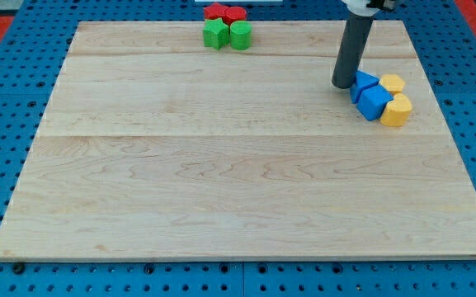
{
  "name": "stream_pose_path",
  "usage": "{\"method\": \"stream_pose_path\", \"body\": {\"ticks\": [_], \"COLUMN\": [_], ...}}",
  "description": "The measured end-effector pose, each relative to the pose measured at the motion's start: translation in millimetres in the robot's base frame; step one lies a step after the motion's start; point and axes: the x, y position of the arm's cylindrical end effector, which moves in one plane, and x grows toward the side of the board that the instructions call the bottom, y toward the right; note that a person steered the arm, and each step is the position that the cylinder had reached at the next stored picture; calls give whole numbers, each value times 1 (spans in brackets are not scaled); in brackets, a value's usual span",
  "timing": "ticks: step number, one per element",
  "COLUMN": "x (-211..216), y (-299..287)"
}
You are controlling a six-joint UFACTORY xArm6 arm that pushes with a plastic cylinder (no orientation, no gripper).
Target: Move your arm below the heart vertically
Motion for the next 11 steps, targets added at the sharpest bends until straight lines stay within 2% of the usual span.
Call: {"method": "stream_pose_path", "body": {"ticks": [2,3,4,5,6,7,10,11], "x": [-11,-24,17,90,146,157,157,176], "y": [-9,-69,-98,-86,-41,-8,-3,28]}}
